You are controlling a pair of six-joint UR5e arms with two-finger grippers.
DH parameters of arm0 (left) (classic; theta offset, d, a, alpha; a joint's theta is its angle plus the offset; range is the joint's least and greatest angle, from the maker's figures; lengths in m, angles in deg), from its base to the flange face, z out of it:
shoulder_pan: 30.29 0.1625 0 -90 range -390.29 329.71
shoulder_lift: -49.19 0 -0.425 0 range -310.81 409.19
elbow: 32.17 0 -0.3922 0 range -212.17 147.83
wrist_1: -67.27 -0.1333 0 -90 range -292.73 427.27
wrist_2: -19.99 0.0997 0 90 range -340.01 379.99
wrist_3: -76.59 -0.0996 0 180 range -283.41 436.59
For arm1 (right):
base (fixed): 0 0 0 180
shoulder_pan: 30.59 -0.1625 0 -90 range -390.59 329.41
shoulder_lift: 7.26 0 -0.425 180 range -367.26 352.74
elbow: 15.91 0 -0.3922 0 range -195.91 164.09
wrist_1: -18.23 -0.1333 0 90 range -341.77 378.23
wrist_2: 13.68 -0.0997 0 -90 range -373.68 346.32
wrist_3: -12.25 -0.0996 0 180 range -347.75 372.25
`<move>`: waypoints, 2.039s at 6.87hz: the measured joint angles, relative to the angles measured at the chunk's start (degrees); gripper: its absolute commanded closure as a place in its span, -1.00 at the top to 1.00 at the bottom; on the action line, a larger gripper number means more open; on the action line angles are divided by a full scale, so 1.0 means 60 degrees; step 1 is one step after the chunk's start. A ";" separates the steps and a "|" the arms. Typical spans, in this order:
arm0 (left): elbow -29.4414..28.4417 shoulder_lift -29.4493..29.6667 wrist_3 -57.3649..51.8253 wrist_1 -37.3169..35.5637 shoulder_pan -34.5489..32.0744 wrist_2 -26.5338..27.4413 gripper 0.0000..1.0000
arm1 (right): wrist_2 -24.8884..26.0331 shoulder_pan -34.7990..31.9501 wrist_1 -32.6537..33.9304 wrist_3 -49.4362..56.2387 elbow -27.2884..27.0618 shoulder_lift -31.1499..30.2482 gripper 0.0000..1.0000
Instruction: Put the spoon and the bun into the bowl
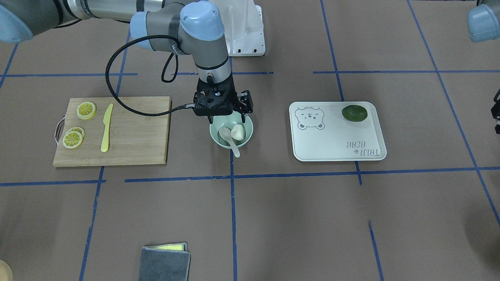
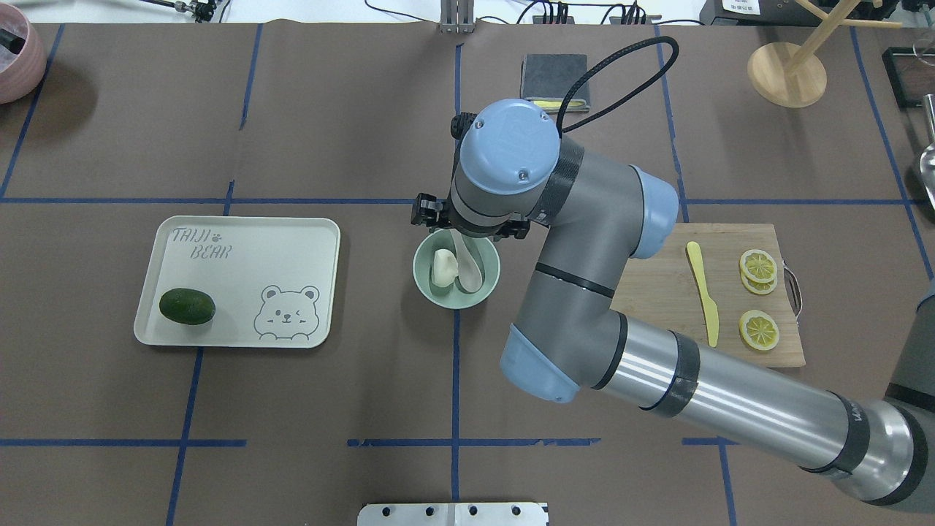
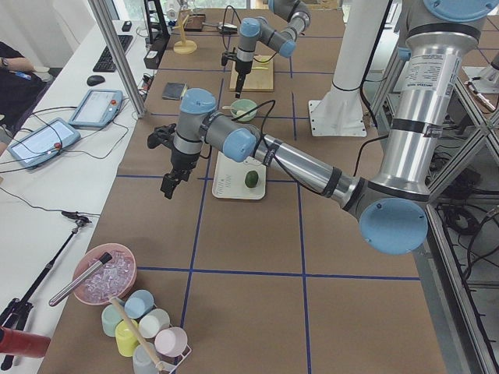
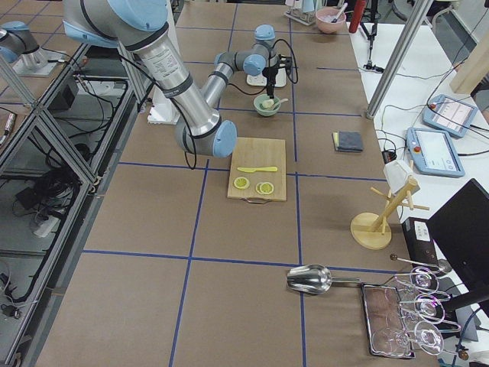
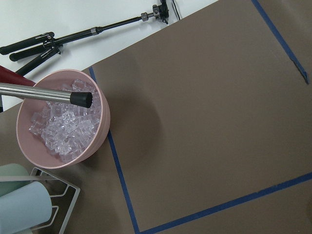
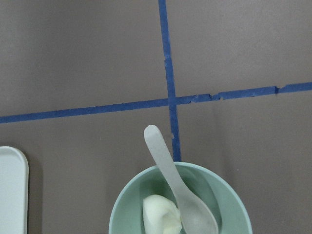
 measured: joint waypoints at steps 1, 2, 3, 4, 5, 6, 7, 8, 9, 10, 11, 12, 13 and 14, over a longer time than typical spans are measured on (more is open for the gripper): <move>-0.0014 -0.0103 -0.0005 -0.0029 -0.0068 -0.0055 1.00 | -0.0198 -0.0368 0.0209 0.0325 -0.0468 -0.0458 1.00; -0.0027 -0.0272 -0.0011 -0.0078 -0.0211 -0.0372 1.00 | -0.0467 -0.0818 0.0681 0.1014 -0.1204 -0.1059 1.00; -0.0027 -0.0554 -0.0124 -0.0113 -0.0392 -0.0903 1.00 | -0.0954 -0.1423 0.1210 0.1966 -0.2154 -0.1851 1.00; -0.0074 -0.0840 -0.0496 -0.0252 -0.0616 -0.1269 1.00 | -0.1722 -0.2216 0.1491 0.3006 -0.3036 -0.2816 1.00; -0.0138 -0.0973 -0.1049 -0.0622 -0.0906 -0.1431 1.00 | -0.2495 -0.3071 0.1563 0.4088 -0.3592 -0.3755 1.00; -0.0168 -0.1021 -0.1586 -0.1119 -0.1184 -0.1542 1.00 | -0.3361 -0.4093 0.1551 0.5481 -0.3869 -0.4735 1.00; -0.0203 -0.1107 -0.1860 -0.1425 -0.1315 -0.1651 1.00 | -0.4202 -0.5222 0.1535 0.7175 -0.3906 -0.5705 1.00; -0.0331 -0.1255 -0.1963 -0.1536 -0.1391 -0.1779 1.00 | -0.4853 -0.6454 0.1542 0.9201 -0.3635 -0.6565 1.00; -0.0511 -0.1462 -0.2008 -0.1539 -0.1526 -0.1938 1.00 | -0.5314 -0.7565 0.1547 1.1187 -0.3011 -0.7162 1.00; -0.0662 -0.1726 -0.2040 -0.1515 -0.1703 -0.2080 1.00 | -0.5565 -0.8374 0.1544 1.2642 -0.2275 -0.7485 1.00; -0.0893 -0.2034 -0.2066 -0.1427 -0.1868 -0.2309 1.00 | -0.5650 -0.8927 0.1539 1.3356 -0.1667 -0.7596 1.00; -0.1102 -0.2329 -0.2075 -0.1286 -0.1978 -0.2590 1.00 | -0.5664 -0.9200 0.1527 1.3545 -0.1364 -0.7575 1.00; -0.1167 -0.2486 -0.2063 -0.1222 -0.2032 -0.2767 1.00 | -0.5652 -0.9292 0.1513 1.3618 -0.1259 -0.7512 1.00; -0.1181 -0.2533 -0.2027 -0.1214 -0.2055 -0.2890 1.00 | -0.5626 -0.9338 0.1474 1.3678 -0.1195 -0.7498 1.00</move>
